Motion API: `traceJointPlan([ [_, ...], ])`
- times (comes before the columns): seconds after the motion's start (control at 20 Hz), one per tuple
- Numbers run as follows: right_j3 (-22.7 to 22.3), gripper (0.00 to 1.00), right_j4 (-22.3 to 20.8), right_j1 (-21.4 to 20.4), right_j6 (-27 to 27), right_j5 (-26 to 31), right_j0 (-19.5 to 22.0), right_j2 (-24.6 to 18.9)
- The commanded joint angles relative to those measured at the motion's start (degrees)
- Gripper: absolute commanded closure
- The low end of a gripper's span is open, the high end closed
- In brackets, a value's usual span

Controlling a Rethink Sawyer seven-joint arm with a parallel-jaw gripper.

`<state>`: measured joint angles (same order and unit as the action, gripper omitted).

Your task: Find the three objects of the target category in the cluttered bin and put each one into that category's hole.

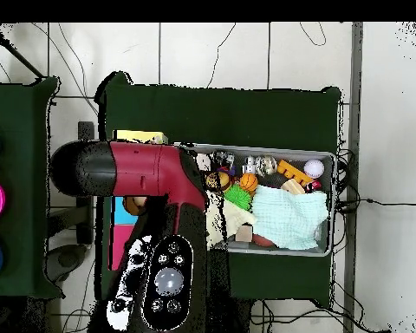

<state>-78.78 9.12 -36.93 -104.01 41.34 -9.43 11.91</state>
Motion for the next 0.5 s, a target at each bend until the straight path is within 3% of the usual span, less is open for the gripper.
traceJointPlan([
  [0.05, -0.4, 1.00, 2.1, 2.9, -13.5, 2.5, 0.7, -2.0],
  [0.5, -0.2, 1.00, 2.7, 4.2, -15.1, 0.9, -0.4, -1.5],
])
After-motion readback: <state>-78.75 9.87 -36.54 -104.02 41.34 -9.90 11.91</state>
